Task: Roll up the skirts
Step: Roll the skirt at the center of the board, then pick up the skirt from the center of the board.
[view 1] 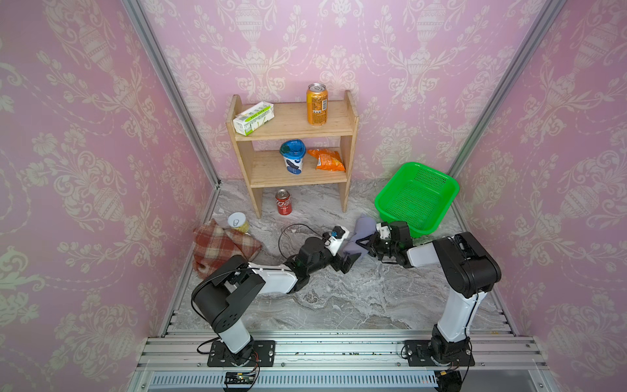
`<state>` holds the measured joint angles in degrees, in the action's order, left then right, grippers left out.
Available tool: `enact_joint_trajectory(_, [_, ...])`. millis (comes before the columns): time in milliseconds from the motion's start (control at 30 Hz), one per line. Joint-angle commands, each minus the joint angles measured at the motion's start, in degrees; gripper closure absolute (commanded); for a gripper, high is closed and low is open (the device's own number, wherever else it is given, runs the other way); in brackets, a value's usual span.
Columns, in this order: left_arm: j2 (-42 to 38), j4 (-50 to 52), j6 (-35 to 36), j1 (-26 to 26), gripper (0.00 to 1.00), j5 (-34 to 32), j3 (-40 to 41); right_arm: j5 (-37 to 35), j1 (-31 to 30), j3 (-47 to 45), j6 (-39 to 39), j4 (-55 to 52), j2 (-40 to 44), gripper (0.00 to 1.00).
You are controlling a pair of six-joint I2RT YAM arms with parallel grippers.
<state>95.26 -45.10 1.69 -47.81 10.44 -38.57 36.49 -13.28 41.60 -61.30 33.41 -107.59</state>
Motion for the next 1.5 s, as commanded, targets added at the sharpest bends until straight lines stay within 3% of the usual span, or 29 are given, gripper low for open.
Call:
enact_joint_trajectory(0, [0.76,10.29,21.77,-6.66,0.01,-11.18,-1.06,0.51,-0.33,-0.79,0.94,-2.38,2.16,0.98])
enact_joint_trajectory(233, [6.11,12.19,28.04,-10.75,0.01,-16.29,-5.40,1.78,-0.34,-1.13,0.32,-2.46,2.55,0.99])
enact_joint_trajectory(467, [12.84,14.09,31.24,-11.14,0.01,-23.37,-10.59,3.21,-0.34,-2.46,1.20,-3.99,4.92,0.99])
enact_joint_trajectory(567, [17.19,17.08,32.48,-11.16,0.05,-30.95,-14.47,3.28,-0.34,-3.32,1.49,-4.78,6.42,0.99])
enact_joint_trajectory(600, [18.84,17.93,33.27,-11.09,0.09,-34.04,-15.90,3.15,-0.32,-3.64,1.57,-5.12,6.99,0.99])
enact_joint_trajectory(633, [19.93,18.42,33.81,-11.07,0.19,-35.99,-16.87,3.12,-0.32,-3.95,1.65,-5.35,7.38,0.99])
enact_joint_trajectory(700, [20.49,17.45,33.86,-11.06,0.56,-37.32,-17.03,3.35,-0.32,-4.25,1.83,-5.75,7.96,0.99])
enact_joint_trajectory(733, [20.49,17.16,33.45,-10.94,0.70,-37.79,-17.05,3.44,-0.29,-4.25,2.04,-6.15,8.15,0.99])
enact_joint_trajectory(800, [20.49,18.07,32.96,-10.99,0.87,-37.79,-17.46,3.31,-0.26,-4.51,2.33,-6.72,8.58,0.98])
enact_joint_trajectory(833, [20.51,18.73,32.66,-10.85,0.90,-37.53,-17.80,3.32,-0.21,-4.58,2.32,-6.82,8.67,0.96])
enact_joint_trajectory(933, [19.45,19.27,30.70,-10.74,1.00,-35.85,-17.56,3.27,0.04,-4.65,2.59,-7.33,9.02,0.79])
enact_joint_trajectory(967, [18.77,18.73,29.42,-10.57,1.00,-34.63,-17.03,2.44,0.24,-5.05,2.47,-7.40,9.56,0.66])
enact_joint_trajectory(1033, [16.43,18.07,25.37,-9.53,1.00,-29.23,-15.37,0.42,0.92,-6.37,2.57,-7.22,11.35,0.27])
enact_joint_trajectory(1100, [14.79,17.52,21.27,-8.57,1.00,-24.23,-14.05,-0.67,1.36,-6.92,3.08,-7.74,12.53,0.04])
enact_joint_trajectory(1133, [14.29,17.16,19.40,-8.19,1.00,-22.06,-13.62,-0.87,1.48,-6.82,3.39,-8.17,12.82,0.00])
enact_joint_trajectory(1467, [11.87,2.61,2.35,-3.10,1.00,-4.61,-6.55,-0.98,1.98,-6.01,4.37,-8.33,9.65,0.00])
